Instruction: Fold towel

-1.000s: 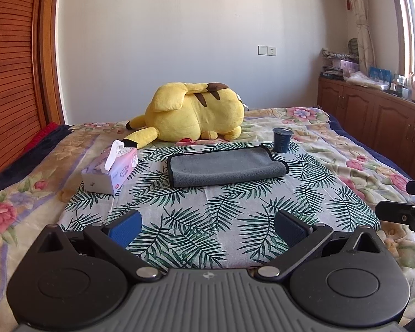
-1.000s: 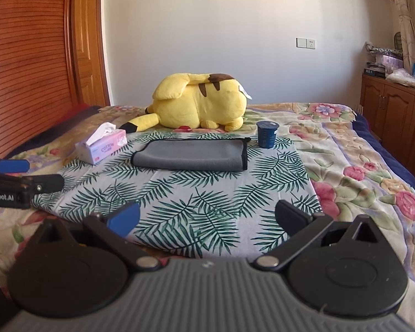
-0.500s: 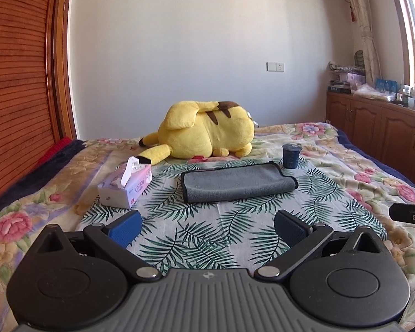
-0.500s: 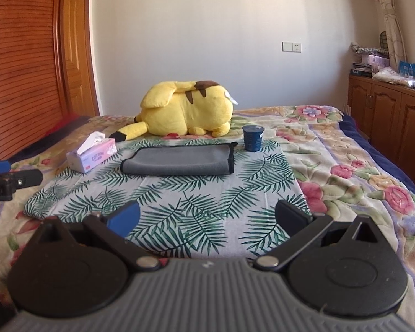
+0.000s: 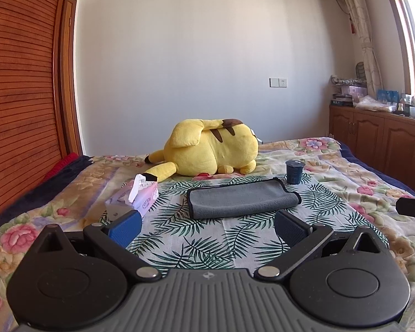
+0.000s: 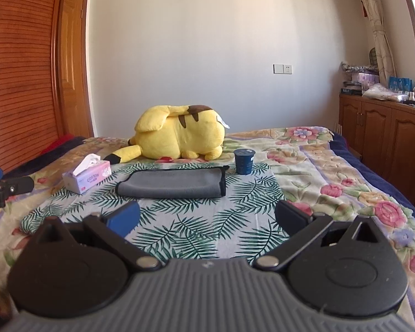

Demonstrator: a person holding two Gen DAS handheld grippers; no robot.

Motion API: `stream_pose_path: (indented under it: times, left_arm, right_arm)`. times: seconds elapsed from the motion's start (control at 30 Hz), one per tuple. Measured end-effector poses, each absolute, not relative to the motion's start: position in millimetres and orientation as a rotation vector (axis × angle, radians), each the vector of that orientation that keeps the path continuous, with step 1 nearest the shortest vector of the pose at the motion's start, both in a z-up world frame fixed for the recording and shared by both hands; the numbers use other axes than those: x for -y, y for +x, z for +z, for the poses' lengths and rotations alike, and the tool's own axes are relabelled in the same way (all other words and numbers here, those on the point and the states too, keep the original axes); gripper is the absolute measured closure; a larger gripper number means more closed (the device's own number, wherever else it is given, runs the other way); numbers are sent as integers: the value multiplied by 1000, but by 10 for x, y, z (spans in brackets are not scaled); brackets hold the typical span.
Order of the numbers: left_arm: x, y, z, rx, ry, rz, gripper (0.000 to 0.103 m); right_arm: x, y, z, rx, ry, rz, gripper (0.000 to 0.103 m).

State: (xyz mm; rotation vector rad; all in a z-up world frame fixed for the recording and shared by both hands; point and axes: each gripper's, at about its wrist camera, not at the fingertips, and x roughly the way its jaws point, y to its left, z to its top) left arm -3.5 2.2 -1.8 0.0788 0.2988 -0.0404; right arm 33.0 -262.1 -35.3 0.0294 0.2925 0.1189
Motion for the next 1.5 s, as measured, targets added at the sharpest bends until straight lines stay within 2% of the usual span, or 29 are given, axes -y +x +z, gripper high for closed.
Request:
stream_pose_path:
  times: [1.5]
  left_arm:
    - [-23, -78, -12, -290, 76, -43, 16]
  right_arm:
    - [2613, 318, -346, -277, 21, 106, 0]
